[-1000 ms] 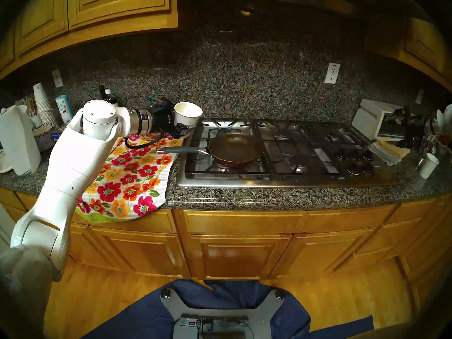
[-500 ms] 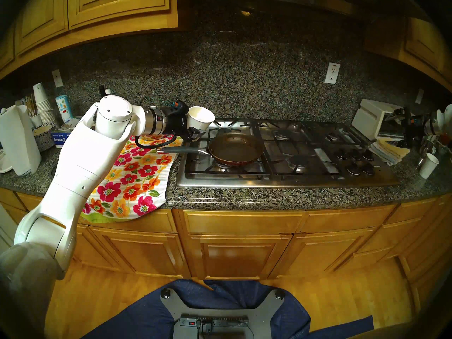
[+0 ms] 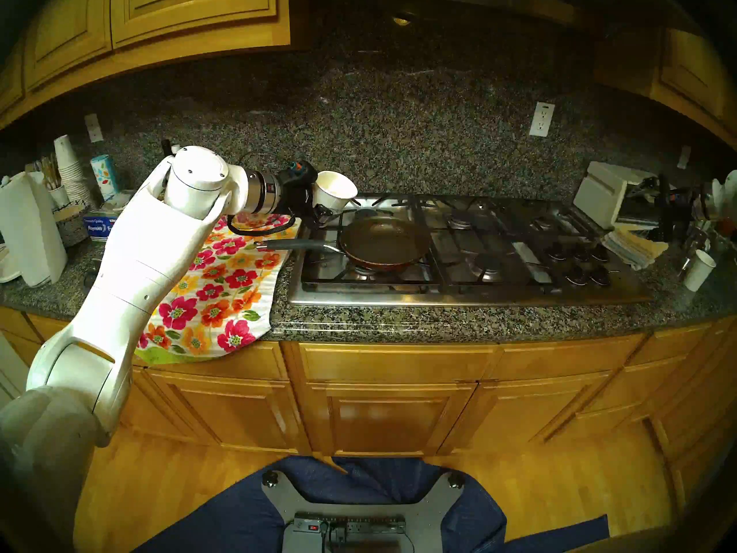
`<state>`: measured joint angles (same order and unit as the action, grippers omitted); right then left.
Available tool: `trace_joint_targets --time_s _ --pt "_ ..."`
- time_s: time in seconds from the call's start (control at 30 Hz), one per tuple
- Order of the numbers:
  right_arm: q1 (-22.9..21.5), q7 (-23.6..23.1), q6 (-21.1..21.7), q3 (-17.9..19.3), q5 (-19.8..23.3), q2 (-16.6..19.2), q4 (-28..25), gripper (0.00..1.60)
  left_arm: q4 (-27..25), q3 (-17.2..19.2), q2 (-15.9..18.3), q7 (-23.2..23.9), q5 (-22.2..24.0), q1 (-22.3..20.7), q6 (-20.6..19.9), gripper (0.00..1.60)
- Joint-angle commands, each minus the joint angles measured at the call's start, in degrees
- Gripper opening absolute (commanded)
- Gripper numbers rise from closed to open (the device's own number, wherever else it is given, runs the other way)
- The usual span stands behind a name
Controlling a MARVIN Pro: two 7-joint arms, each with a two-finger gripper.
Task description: Pick up the water cup, pour water into the pot, turn on the stove
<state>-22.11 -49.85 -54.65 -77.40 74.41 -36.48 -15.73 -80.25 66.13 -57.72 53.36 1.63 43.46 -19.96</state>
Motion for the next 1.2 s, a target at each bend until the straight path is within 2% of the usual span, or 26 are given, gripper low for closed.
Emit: trace_joint_targets --time_s 0.0,0.73,1.17 --pt "-1.65 0.03 -0.07 0.24 0.15 -0.04 1.13 1.6 -0.66 -0.34 0.12 2.17 -0.73 -4.74 1.43 1.07" --pt "-1.62 0.06 -0.07 0.24 0.15 -0.04 1.14 1.6 -0.69 -2.5 0.72 6.49 -7.08 -7.12 3.15 1.06" --pt "-1.61 0.07 -0.07 0.24 0.15 -0.05 1.14 1.6 0.0 -4.61 -0.93 9.08 -10.74 -9.93 3.94 1.08"
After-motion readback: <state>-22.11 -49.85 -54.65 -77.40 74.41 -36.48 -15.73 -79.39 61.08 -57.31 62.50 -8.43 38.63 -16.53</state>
